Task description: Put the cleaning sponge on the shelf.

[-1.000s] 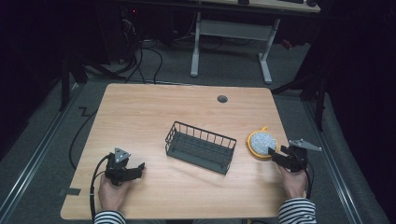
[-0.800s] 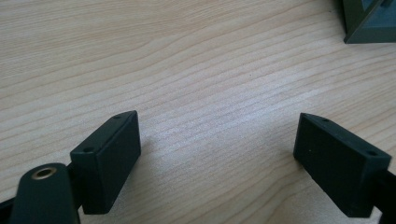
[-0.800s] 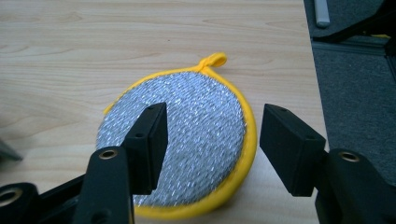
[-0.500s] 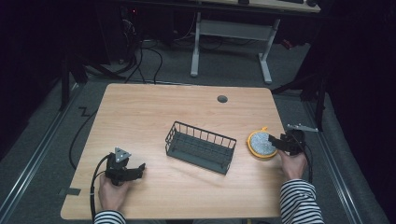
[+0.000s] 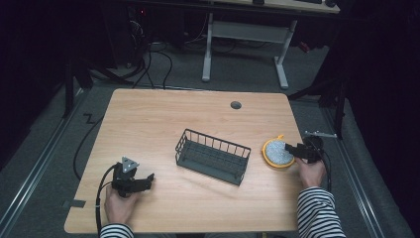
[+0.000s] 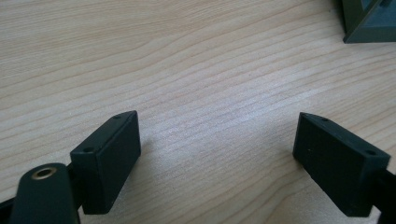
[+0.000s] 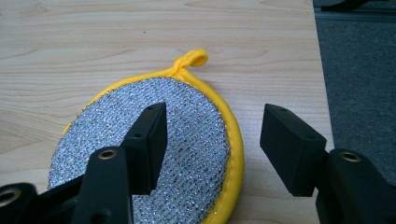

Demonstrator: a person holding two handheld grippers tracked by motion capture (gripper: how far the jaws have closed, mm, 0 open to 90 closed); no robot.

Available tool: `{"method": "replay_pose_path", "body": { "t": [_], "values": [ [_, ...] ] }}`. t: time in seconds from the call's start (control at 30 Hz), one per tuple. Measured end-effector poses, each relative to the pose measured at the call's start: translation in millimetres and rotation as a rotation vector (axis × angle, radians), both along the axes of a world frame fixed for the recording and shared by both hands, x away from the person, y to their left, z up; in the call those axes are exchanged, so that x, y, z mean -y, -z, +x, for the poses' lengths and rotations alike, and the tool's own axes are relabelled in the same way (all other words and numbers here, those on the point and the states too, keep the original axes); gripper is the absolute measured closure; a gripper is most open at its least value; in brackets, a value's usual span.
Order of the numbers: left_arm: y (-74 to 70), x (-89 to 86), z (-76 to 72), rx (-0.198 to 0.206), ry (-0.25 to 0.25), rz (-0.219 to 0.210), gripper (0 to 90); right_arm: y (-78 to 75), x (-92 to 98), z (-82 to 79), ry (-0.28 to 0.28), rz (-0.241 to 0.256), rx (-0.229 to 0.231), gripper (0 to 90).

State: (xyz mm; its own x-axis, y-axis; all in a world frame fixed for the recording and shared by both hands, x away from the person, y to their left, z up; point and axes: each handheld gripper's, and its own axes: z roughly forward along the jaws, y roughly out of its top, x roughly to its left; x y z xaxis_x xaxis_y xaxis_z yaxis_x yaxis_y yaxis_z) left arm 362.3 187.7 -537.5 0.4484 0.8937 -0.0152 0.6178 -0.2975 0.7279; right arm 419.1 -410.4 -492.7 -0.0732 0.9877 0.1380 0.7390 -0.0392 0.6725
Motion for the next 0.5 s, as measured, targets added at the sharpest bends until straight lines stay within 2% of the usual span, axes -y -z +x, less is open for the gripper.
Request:
{"method": "replay_pose_path", "body": {
  "t": [0.17, 0.2, 0.23, 0.43, 0.5],
  "values": [
    [0.0, -0.2, 0.0, 0.0, 0.001, -0.001, 15.4, -1.7, -2.9, 2.4, -0.013, -0.032, -0.015, 41.7],
    [0.0, 0.3, -0.3, 0.001, 0.002, -0.001, 15.5, -4.4, -7.6, 4.3, -0.019, -0.067, -0.028, 41.5],
    [0.0, 0.3, -0.3, 0.001, 0.002, -0.001, 15.6, -5.7, -9.2, 4.9, -0.022, -0.073, -0.026, 41.5],
    [0.0, 0.5, -0.8, 0.001, 0.001, -0.002, 15.7, -5.5, -7.8, 7.1, -0.022, -0.064, -0.043, 41.4],
    [0.0, 0.5, -0.8, 0.001, 0.001, -0.001, 15.7, -2.0, -5.8, 9.5, -0.025, -0.055, -0.077, 41.4]
  ]
}}
